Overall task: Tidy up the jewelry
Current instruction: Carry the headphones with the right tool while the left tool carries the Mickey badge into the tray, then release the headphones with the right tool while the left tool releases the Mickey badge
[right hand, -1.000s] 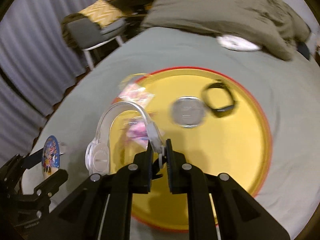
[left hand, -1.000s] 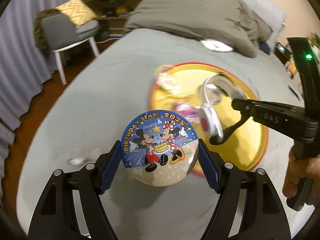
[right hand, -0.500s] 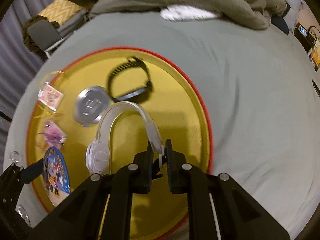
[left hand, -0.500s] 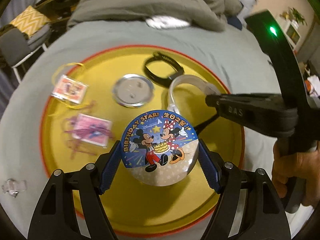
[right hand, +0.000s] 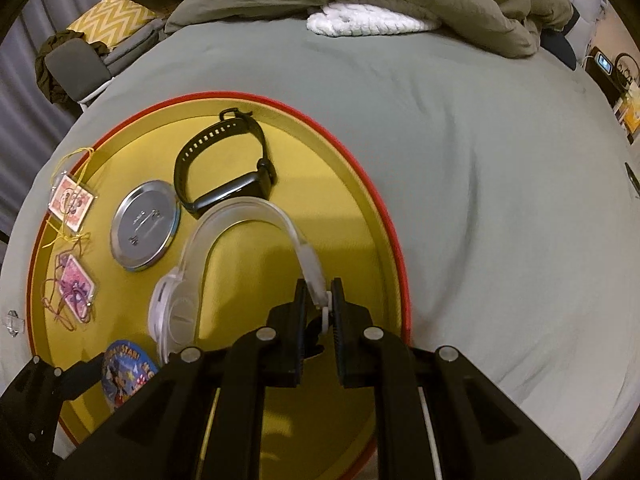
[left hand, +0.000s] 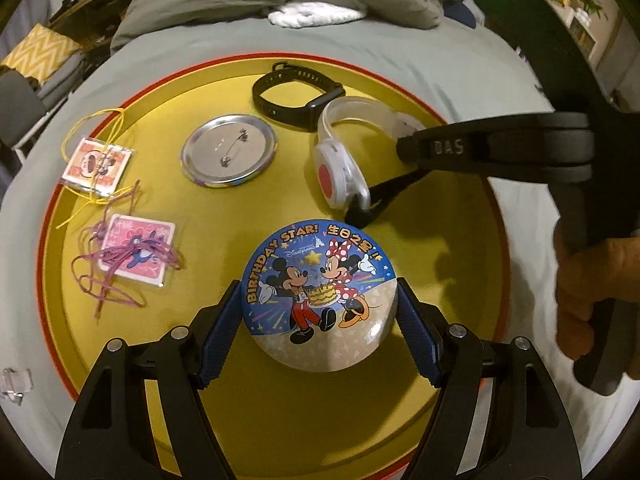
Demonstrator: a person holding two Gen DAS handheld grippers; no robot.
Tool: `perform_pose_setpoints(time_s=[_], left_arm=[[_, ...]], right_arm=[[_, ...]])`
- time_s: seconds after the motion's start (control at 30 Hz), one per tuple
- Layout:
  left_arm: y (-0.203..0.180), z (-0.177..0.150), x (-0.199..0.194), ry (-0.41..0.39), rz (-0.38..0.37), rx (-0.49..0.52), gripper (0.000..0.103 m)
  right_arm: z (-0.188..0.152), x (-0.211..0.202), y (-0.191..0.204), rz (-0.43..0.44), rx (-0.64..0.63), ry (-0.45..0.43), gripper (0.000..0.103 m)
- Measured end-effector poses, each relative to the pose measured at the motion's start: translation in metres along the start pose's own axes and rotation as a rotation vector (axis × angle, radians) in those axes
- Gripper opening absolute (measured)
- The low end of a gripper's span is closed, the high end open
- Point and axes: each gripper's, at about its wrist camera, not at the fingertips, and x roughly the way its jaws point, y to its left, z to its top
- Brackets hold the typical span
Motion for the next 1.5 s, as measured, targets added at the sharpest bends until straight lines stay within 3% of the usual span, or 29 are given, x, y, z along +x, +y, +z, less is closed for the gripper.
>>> perform_pose_setpoints(time_s=[0.27,0.63,0.67,0.77,0.87,1.2,1.5], left_arm=[[-0.036,0.005,0.008,-0.005,-0.070,0.067,0.072],[-0.048,0.006,0.010,-0.001,-0.053,0.085,0.073],[-0.048,0.007,0.010,0.001,-0.057,0.077,0.074],[-0.045,0.010,0.012,0.001,-0.075,0.049,0.082],[-0.043,0.008,0.007,-0.014,-0.063,0.038,0.089],[-0.036,-0.004,-0.021,-0.050,-0.005,0.054,0.097],[0.026,-0.035,-0.073,-0.072,0.070,-0.064,0.097]], right_arm=[[0.005,0.004,-0.004,0.021,0.006,-0.005,0.012],[0.007,0.003,-0.005,0.066,-0.030,0.033,0.018],[0.008,0.002,-0.004,0.070,-0.038,0.036,0.021],[0.009,0.000,-0.004,0.087,-0.040,0.034,0.044],[0.009,-0.009,-0.002,0.088,-0.053,0.012,0.056],[0.009,-0.041,0.005,0.105,-0.040,-0.038,0.057],[-0.004,-0.088,0.047,0.150,-0.061,-0.084,0.057]])
